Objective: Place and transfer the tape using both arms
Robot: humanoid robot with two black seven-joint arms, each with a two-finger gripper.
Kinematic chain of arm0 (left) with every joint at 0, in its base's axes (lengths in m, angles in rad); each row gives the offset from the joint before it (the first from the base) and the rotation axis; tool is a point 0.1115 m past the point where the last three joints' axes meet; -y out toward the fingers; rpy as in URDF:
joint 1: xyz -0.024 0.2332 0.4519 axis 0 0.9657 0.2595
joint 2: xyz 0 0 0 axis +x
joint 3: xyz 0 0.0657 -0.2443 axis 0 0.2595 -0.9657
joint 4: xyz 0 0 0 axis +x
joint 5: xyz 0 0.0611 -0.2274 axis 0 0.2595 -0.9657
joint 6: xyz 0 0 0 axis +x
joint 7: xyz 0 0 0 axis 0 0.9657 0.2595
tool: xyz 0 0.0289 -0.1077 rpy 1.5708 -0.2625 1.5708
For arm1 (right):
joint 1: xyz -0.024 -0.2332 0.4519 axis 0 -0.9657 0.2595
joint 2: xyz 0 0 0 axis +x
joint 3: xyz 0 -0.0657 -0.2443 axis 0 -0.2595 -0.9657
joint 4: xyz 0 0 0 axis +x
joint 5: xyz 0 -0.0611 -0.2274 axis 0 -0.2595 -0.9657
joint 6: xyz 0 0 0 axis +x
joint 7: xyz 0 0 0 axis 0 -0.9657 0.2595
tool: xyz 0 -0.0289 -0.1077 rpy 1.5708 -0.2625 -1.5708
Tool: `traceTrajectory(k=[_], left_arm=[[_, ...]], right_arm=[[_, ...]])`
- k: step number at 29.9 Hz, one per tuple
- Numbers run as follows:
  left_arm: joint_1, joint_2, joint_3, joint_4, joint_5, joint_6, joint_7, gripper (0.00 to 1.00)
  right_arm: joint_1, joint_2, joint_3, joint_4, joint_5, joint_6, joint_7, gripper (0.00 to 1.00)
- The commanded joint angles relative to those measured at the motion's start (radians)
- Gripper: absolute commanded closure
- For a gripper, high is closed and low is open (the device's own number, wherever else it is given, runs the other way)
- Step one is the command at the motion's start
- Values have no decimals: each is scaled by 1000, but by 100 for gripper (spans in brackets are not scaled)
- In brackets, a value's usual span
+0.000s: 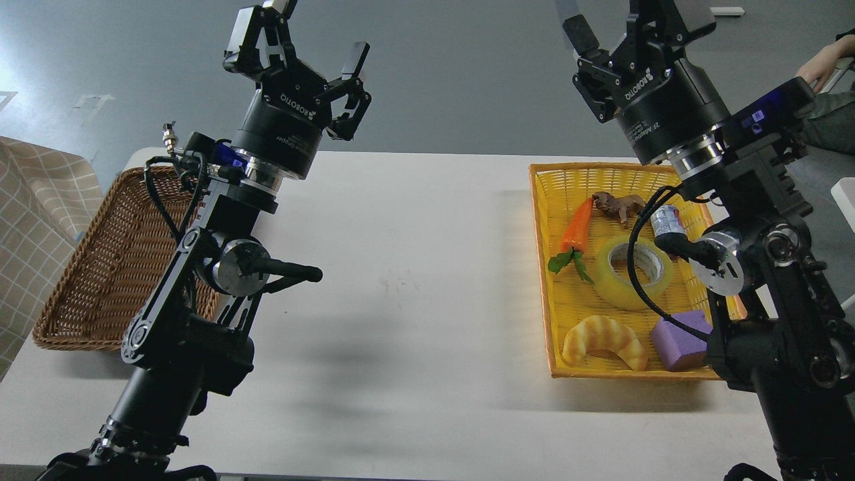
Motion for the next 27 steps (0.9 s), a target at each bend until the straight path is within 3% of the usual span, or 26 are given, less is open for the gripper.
traceTrajectory(k=[1,27], left_arm=[[-4,10,11,2,26,1,1,2],[14,14,22,-9,107,-43,0,2]], right_arm=[[-3,0,-8,-2,-3,1,1,0],[-62,0,-10,18,2,5,5,0]])
